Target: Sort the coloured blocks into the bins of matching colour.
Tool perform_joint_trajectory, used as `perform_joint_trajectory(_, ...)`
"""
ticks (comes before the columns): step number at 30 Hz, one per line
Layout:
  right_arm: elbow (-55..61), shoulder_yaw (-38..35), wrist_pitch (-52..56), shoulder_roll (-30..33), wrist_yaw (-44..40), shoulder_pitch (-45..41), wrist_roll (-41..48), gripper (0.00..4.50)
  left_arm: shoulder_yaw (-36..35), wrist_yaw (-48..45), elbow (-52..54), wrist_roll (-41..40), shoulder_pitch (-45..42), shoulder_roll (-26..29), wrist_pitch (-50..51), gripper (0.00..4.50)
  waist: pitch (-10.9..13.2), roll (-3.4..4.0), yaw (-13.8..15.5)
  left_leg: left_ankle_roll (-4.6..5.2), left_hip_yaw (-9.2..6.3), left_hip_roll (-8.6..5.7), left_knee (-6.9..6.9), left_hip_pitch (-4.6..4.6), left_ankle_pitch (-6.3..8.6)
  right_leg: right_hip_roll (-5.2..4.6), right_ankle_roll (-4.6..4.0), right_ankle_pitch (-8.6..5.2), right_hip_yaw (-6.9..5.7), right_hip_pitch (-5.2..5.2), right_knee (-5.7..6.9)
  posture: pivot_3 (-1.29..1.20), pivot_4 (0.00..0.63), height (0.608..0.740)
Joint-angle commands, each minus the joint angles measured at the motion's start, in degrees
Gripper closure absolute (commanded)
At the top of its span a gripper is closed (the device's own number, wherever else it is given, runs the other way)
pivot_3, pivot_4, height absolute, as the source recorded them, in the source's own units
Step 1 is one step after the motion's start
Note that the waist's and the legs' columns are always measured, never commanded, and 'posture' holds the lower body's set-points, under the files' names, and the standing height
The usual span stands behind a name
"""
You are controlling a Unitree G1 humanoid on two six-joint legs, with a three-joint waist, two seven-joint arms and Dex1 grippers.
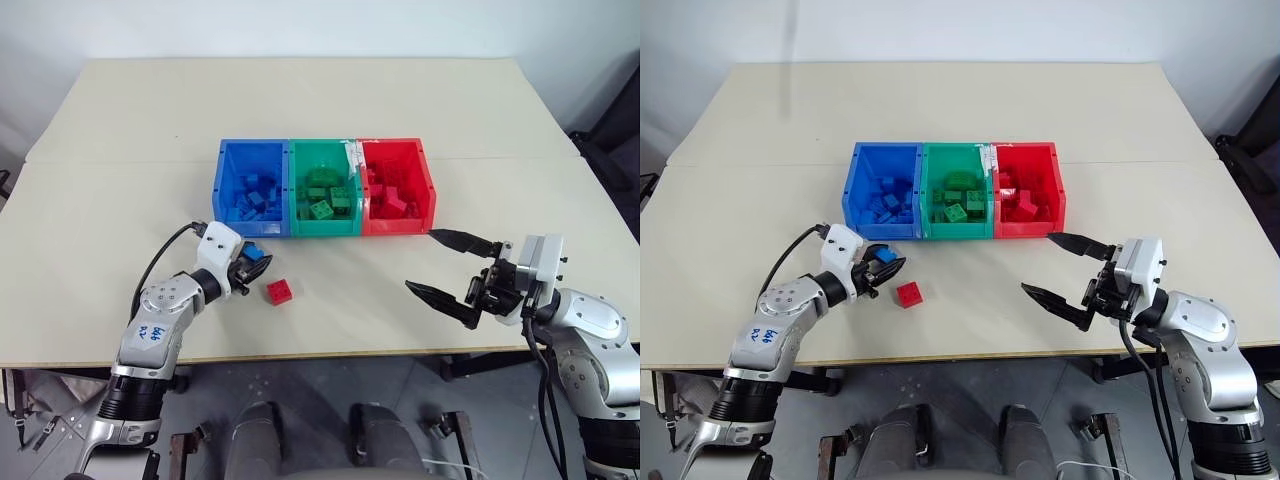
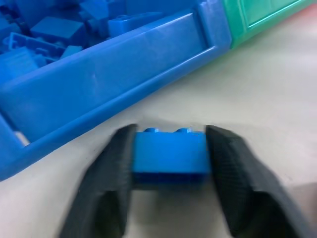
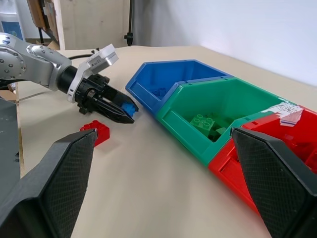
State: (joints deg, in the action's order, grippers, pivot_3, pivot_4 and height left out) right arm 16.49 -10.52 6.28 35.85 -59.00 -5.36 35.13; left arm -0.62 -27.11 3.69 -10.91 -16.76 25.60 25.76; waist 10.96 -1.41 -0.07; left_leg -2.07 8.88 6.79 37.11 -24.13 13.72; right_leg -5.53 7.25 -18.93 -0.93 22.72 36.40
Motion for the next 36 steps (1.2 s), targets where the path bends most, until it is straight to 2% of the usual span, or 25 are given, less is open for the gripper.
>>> perform_joint_trajectory(1, 1.81, -1.85, -1.18, 0.38, 0.14, 0.14, 0.26, 0.0, 0.36, -1.36, -0.96, 0.44, 1.74, 0.31, -1.26, 3.01, 0.0, 0.0, -0.01, 0.0, 0.0, 0.0, 0.0, 0.0, 0.0, 0.0, 0.0, 0.0, 0.0, 0.0, 0.0, 0.0, 0.15, 0.74)
perform_joint_trajectory(8, 1.33, -1.45, -1.2, 0.31, -0.55, -0.19, 0.47, 0.0, -5.5, -5.5, 0.43, -5.6, 5.42, -0.25, -6.23, 3.01, 0.0, 0.01, -0.18, -0.01, 0.01, 0.02, -0.03, 0.0, 0.01, 0.0, 0.0, 0.0, 0.0, 0.02, 0.0, 0.0, 0.15, 0.74)
perform_joint_trajectory(12, 1.26, -1.43, -1.01, 0.13, -0.46, -0.51, 0.7, 0.0, -10.06, -8.28, 4.93, -10.72, 5.81, 0.14, -8.76, 3.01, 0.0, 0.0, -0.15, -0.01, 0.01, 0.02, -0.04, -0.01, 0.01, 0.01, 0.0, 0.0, -0.01, 0.05, 0.0, 0.0, 0.15, 0.74)
perform_joint_trajectory(15, 1.09, -1.87, -0.8, -0.53, 0.77, -1.09, 1.06, 0.0, -11.13, -7.46, 5.93, -11.72, 1.75, 0.23, -8.62, 3.01, 0.0, 0.0, 0.22, 0.01, -0.01, 0.01, 0.0, -0.03, 0.0, -0.01, 0.0, 0.0, -0.01, 0.02, -0.01, 0.0, 0.15, 0.74)
perform_joint_trajectory(19, 0.98, -2.77, -0.33, -1.81, 3.66, -2.73, 1.68, 0.0, -8.93, -3.66, 2.22, -9.37, -9.55, -0.48, -5.95, 3.01, 0.0, -0.01, 0.74, 0.06, -0.04, -0.05, 0.07, -0.04, -0.01, -0.02, 0.0, 0.03, -0.02, -0.07, -0.06, 0.0, 0.15, 0.74)
perform_joint_trajectory(25, 2.19, -3.08, -0.63, -3.05, 6.08, -2.49, 1.12, 0.0, -3.85, 0.08, -11.56, -2.8, -21.15, -2.12, -5.36, 3.01, -0.01, 0.0, 0.74, -0.1, 0.01, -0.03, -0.05, -0.02, -0.04, 0.05, 0.04, 0.04, -0.03, -0.03, -0.21, 0.0, 0.15, 0.74)
perform_joint_trajectory(30, 3.61, -3.26, -0.6, -2.84, 6.98, -1.42, 1.09, 0.0, -2.84, -0.07, -19.4, -0.77, -24.57, -2.61, -7.38, 3.01, -0.01, 0.0, 0.43, -0.23, 0.06, -0.01, -0.13, -0.08, -0.09, 0.08, 0.06, 0.05, -0.06, 0.02, -0.35, 0.0, 0.15, 0.74)
perform_joint_trajectory(32, 3.87, -3.33, -0.54, -2.68, 7.12, -1.09, 1.15, 0.0, -2.94, -0.58, -20.42, -0.76, -24.9, -2.68, -8.1, 2.29, -0.01, 0.0, 0.42, -0.24, 0.06, 0.0, -0.14, -0.08, -0.09, 0.07, 0.07, 0.05, -0.09, 0.02, -0.35, 0.0, 0.15, 0.74)
perform_joint_trajectory(36, 3.96, -3.27, -0.47, -2.38, 6.96, -0.62, 1.17, 0.0, -4.03, -1.92, -19.87, -1.87, -24.72, -2.45, -9.02, 1.18, -0.01, 0.0, 0.41, -0.24, 0.06, 0.0, -0.1, -0.09, -0.09, 0.07, 0.07, 0.05, -0.08, 0.01, -0.34, 0.0, 0.15, 0.74)
